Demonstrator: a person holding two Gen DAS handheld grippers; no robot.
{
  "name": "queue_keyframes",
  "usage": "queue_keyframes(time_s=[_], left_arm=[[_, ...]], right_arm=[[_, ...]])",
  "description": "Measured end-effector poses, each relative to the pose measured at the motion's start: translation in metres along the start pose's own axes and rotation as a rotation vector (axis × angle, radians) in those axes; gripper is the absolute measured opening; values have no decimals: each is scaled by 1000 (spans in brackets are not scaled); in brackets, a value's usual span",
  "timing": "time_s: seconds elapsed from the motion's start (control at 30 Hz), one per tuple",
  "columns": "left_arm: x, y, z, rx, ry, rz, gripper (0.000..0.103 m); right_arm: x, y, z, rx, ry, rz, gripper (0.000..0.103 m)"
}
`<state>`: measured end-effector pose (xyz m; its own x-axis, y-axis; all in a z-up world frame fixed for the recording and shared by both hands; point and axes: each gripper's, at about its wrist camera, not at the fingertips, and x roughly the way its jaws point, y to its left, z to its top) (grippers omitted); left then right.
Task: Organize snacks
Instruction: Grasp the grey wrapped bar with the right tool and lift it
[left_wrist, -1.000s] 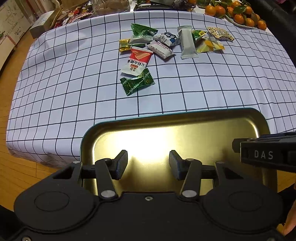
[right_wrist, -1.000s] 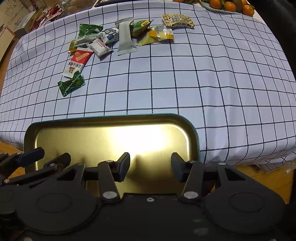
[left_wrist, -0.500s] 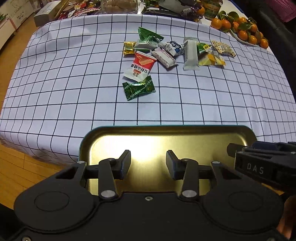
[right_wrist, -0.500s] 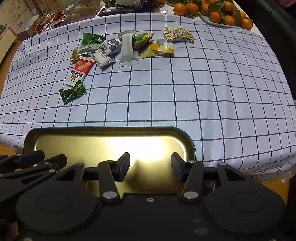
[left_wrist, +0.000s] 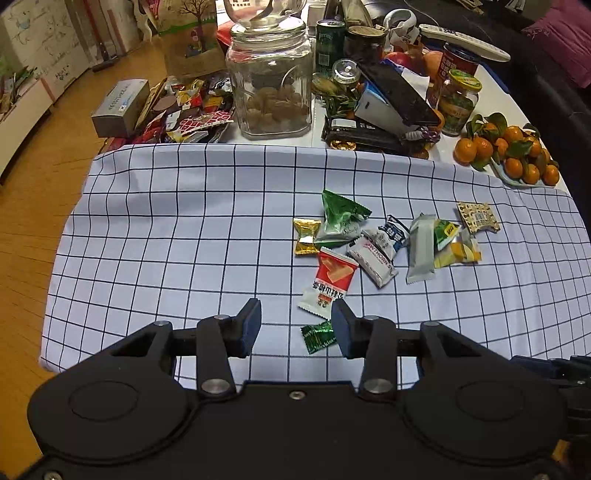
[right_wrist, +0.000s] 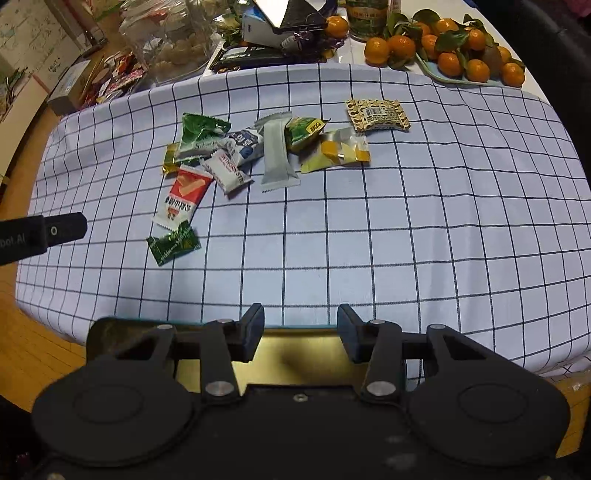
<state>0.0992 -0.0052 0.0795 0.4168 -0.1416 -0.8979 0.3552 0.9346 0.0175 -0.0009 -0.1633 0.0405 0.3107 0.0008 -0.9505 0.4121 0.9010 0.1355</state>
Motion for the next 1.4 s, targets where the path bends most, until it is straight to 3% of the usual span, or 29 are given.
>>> queue_keyframes(time_s=[0.3, 0.47, 0.63, 0.97, 1.07, 1.4], left_arm=[[39, 13, 4, -42, 120, -30, 49], [43, 18, 5, -41, 127, -12, 49], [42, 25, 5, -60, 145, -41, 49], [43, 22, 7, -54, 144, -48, 49], [45, 20, 6, -38, 152, -66, 49], [56, 4, 2, 67, 137, -98, 49]], right_arm=[[27, -1, 60, 65, -44, -18, 46], [51, 16, 88, 44, -93, -41, 46], [81, 26, 108, 60, -73, -61, 46], [110, 39, 119, 61, -51, -113, 46], [114, 36, 118, 78, -30, -120, 28], [81, 15, 96, 61, 46, -93, 23]])
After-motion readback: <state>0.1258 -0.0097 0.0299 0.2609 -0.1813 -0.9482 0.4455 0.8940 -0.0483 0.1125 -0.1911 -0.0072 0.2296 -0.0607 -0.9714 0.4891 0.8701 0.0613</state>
